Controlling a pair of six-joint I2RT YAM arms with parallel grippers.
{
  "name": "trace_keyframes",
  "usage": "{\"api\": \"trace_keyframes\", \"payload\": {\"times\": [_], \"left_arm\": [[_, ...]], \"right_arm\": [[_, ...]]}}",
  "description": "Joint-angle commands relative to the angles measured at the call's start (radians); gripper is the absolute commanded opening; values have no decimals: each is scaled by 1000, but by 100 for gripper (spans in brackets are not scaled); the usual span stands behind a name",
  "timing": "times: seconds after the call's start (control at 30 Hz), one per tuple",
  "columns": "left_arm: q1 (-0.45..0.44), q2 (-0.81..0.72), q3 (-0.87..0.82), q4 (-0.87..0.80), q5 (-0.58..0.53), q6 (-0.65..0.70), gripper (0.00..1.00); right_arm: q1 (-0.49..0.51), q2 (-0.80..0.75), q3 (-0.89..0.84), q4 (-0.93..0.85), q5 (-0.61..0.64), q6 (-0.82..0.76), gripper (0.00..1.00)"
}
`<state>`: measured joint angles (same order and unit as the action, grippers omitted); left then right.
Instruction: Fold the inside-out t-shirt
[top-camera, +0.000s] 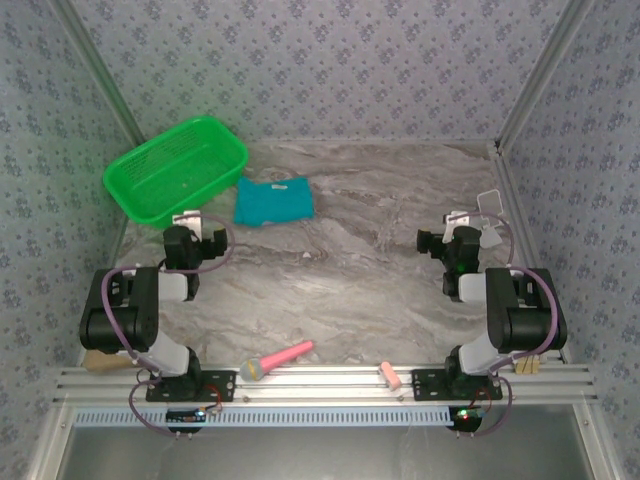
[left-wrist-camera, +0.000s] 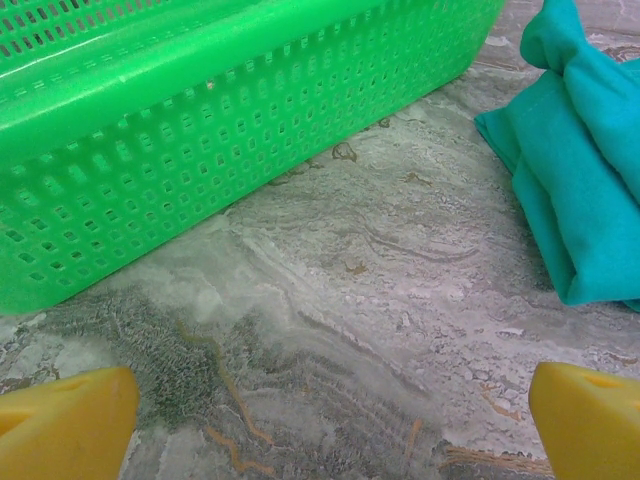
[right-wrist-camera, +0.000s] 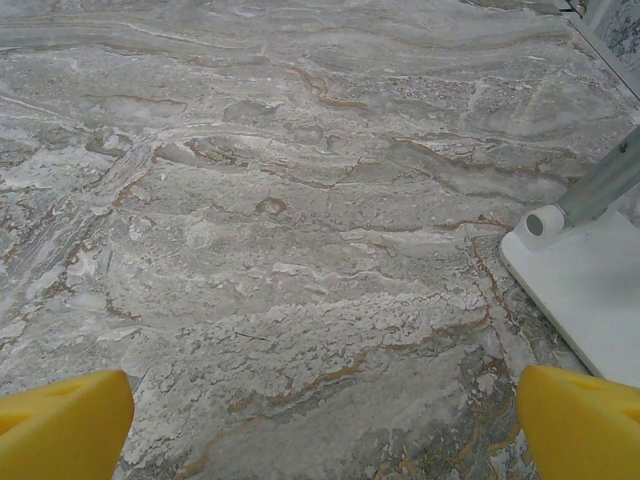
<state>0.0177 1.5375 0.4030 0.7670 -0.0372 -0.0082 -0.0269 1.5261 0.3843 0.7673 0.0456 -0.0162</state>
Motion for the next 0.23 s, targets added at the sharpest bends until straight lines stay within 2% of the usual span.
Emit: {"api": "trace_keyframes", "payload": {"times": [0.0, 0.2], "left_arm": [[-1, -1, 13, 42, 20, -7, 100], [-1, -1, 13, 41, 21, -7, 100]], "right_arm": [[18, -10, 9, 28, 41, -19, 100], [-4, -9, 19, 12, -8, -11, 100]]}}
